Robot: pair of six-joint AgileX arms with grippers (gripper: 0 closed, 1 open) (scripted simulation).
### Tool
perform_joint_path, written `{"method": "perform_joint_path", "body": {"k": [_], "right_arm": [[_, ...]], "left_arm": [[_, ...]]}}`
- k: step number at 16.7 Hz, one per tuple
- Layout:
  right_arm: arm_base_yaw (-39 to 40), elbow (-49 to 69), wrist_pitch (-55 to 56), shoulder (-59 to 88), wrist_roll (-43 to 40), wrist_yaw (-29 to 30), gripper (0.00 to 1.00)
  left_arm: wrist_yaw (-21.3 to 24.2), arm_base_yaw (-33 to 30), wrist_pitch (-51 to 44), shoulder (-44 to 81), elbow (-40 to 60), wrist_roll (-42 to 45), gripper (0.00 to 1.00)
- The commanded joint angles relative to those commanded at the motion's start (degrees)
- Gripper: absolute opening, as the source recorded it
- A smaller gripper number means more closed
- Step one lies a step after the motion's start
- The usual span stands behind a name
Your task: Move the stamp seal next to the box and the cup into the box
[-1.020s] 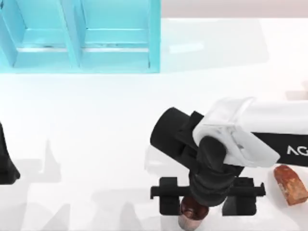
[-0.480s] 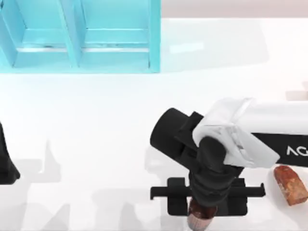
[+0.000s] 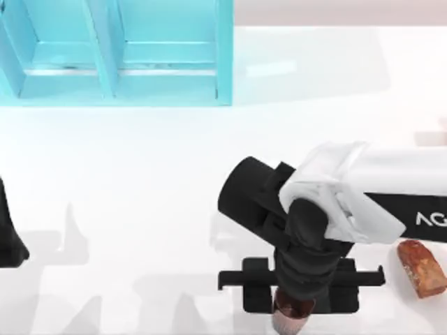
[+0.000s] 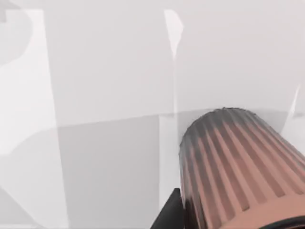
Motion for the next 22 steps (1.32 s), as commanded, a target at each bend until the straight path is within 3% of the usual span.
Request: {"method": "perform_joint_path", "body": {"k": [4, 11, 18, 22], "right_arm": [[-2.79, 0.26, -4.19, -4.10, -2.81, -0.08, 0.00], [-13.15, 0.77, -20.96, -20.12, -13.43, -0.05, 0.00], [-14.49, 0.96, -21.73, -20.79, -14.77, -0.11, 0.00], [-22.75, 2.91, -19.50, -19.18, -21.37, -0.86, 0.00]], "left_arm": [[0.00, 0.00, 0.00, 0.00, 0.00, 0.00, 1.00], [0.00, 0.00, 0.00, 0.00, 0.00, 0.00, 1.00], [0.00, 0.00, 0.00, 0.00, 0.00, 0.00, 1.00], [0.00, 0.00, 0.00, 0.00, 0.00, 0.00, 1.00]]}}
